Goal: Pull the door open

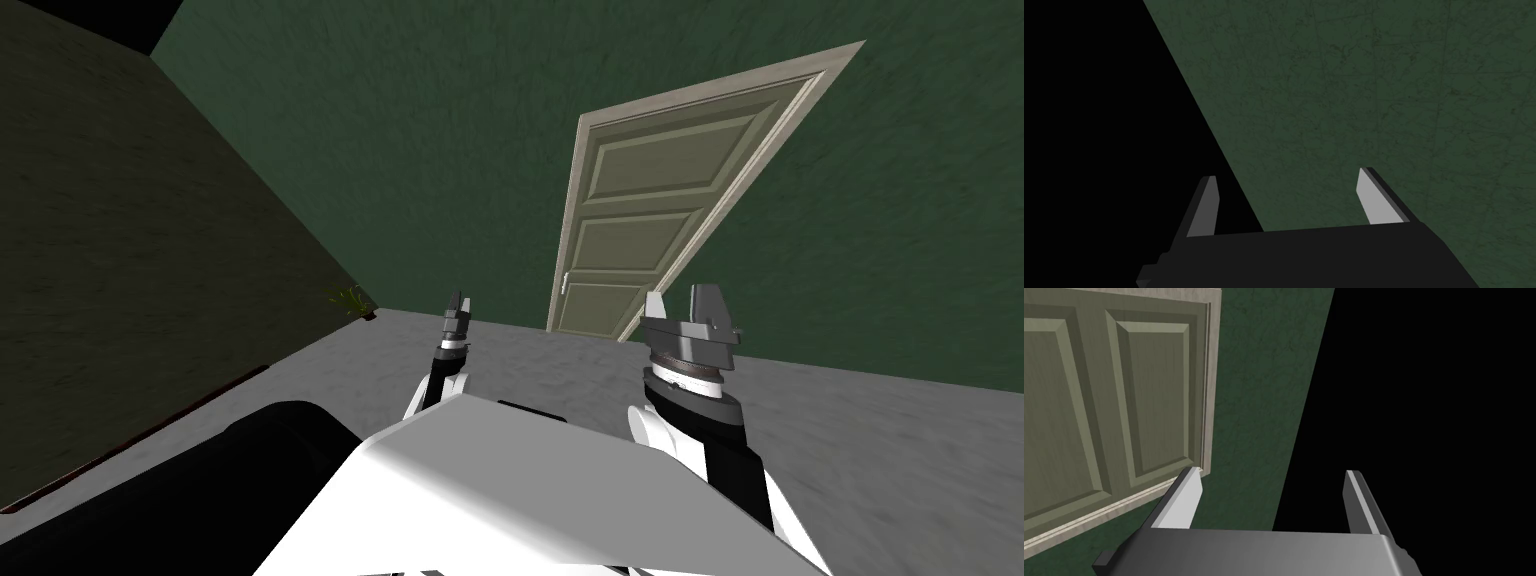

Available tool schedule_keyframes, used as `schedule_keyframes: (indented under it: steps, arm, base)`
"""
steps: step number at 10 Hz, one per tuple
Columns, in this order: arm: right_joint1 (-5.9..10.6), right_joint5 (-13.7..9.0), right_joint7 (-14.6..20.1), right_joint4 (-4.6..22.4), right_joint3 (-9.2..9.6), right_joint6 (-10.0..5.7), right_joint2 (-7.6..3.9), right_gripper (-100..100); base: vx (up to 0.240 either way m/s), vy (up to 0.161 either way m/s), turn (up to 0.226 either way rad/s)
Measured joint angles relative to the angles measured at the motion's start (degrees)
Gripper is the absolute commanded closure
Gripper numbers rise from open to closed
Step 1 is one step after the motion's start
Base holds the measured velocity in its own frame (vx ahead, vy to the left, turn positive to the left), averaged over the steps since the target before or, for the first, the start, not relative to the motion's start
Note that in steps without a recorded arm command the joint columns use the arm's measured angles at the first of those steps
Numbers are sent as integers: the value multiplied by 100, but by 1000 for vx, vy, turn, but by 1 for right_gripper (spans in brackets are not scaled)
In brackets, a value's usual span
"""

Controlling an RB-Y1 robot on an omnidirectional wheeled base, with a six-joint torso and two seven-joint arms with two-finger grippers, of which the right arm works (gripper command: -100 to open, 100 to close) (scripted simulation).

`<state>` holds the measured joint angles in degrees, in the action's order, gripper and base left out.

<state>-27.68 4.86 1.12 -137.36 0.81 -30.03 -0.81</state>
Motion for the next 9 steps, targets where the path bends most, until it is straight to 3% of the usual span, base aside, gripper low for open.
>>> schedule_keyframes:
  steps: [9]
  arm:
    - [248, -125, 986, 914, -46, -134, -188, -100]
  base:
    - [106, -6, 14]
